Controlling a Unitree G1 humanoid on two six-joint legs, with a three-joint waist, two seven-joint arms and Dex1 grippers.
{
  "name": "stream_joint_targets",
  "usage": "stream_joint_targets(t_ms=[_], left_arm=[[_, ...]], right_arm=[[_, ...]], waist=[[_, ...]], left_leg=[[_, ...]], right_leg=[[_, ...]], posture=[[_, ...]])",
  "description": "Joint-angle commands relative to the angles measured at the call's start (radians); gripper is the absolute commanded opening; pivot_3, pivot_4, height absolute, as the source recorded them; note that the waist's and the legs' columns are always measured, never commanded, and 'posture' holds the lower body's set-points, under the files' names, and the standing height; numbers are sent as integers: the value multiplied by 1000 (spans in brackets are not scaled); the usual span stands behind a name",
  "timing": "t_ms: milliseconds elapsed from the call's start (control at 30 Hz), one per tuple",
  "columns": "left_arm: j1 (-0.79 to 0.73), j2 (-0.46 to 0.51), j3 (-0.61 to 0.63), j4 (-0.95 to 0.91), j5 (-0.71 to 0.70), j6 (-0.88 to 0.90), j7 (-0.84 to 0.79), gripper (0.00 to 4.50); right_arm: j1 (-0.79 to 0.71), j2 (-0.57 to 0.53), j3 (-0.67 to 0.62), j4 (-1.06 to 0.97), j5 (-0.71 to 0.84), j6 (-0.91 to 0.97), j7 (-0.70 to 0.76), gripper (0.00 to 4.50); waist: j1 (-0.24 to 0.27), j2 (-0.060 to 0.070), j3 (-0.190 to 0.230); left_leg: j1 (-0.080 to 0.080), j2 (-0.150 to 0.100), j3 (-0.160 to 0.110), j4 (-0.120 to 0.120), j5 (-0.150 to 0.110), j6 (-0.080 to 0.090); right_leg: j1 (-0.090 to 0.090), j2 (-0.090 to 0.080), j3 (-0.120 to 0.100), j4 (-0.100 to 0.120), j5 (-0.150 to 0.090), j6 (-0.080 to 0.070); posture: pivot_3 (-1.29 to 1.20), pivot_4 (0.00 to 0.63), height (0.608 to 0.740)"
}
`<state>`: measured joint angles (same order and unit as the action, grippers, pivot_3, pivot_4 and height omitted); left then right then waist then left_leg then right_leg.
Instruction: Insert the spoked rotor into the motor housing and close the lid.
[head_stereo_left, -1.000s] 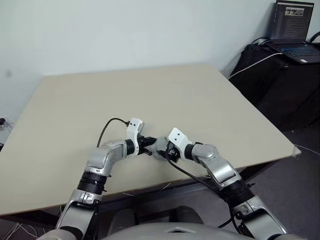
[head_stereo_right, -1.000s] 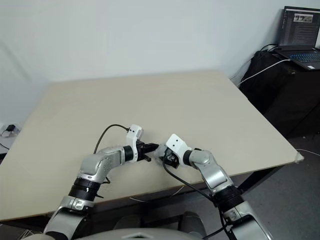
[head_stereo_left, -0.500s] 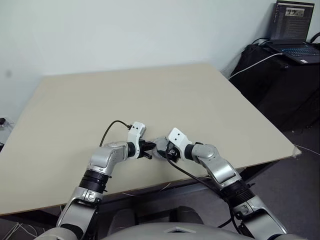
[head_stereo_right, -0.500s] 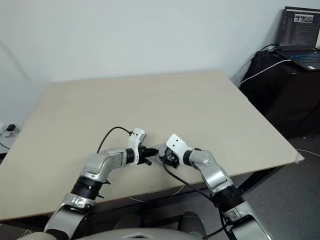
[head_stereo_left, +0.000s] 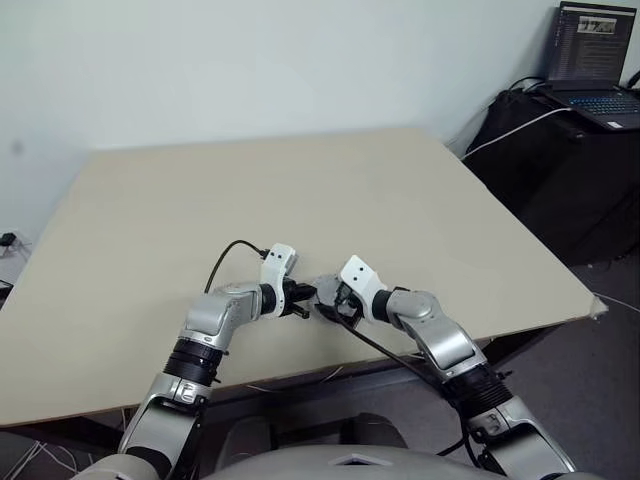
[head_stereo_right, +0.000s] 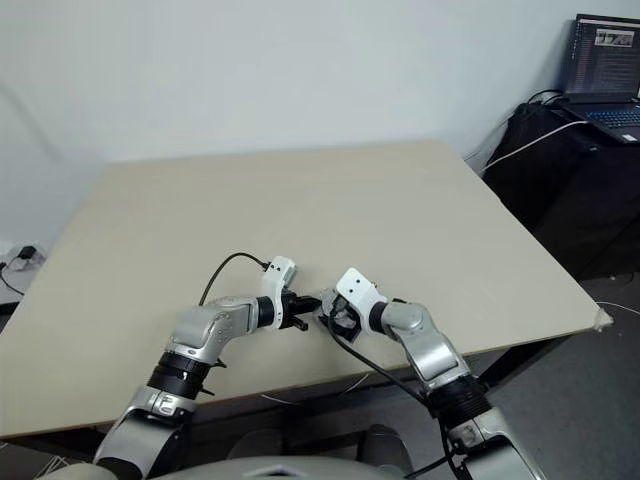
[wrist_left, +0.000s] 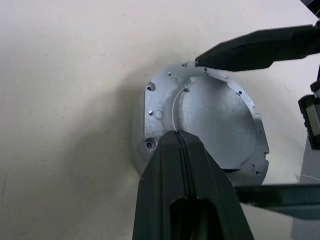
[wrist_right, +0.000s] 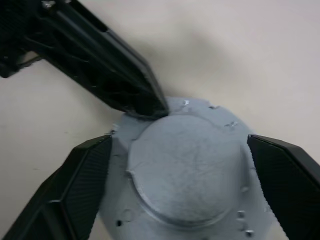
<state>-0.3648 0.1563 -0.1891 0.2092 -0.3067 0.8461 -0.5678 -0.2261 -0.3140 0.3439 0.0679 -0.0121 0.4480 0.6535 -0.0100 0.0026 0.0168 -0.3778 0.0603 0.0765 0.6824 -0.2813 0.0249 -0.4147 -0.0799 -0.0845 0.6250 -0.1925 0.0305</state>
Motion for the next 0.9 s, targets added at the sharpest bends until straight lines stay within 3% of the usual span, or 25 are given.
stream_joint_targets(t_ms=[33, 633, 900], left_arm=[[-11, -12, -25, -8, 7, 11, -6, 0], [-13, -16, -46, 5, 18, 3, -27, 0], [-13, -18, -49, 12, 28, -4, -37, 0]], right_arm=[[26, -10, -2, -15, 5, 42, 3, 4485], [160, 13, -164, -316, 209, 92, 5, 4485], [224, 40, -243, -396, 252, 139, -113, 4485]], waist=[[0, 0, 0], [1, -2, 5], [4, -4, 7]], left_leg=[[0, 0, 0, 0, 0, 0], [-6, -1, -2, -1, -2, 0], [-6, -1, -4, -1, -3, -1]], right_leg=[[0, 0, 0, 0, 0, 0], [0, 0, -1, -1, -3, 0], [-2, -1, -3, -2, -4, 1]], posture=[[0, 0, 740], [0, 0, 740], [0, 0, 740]])
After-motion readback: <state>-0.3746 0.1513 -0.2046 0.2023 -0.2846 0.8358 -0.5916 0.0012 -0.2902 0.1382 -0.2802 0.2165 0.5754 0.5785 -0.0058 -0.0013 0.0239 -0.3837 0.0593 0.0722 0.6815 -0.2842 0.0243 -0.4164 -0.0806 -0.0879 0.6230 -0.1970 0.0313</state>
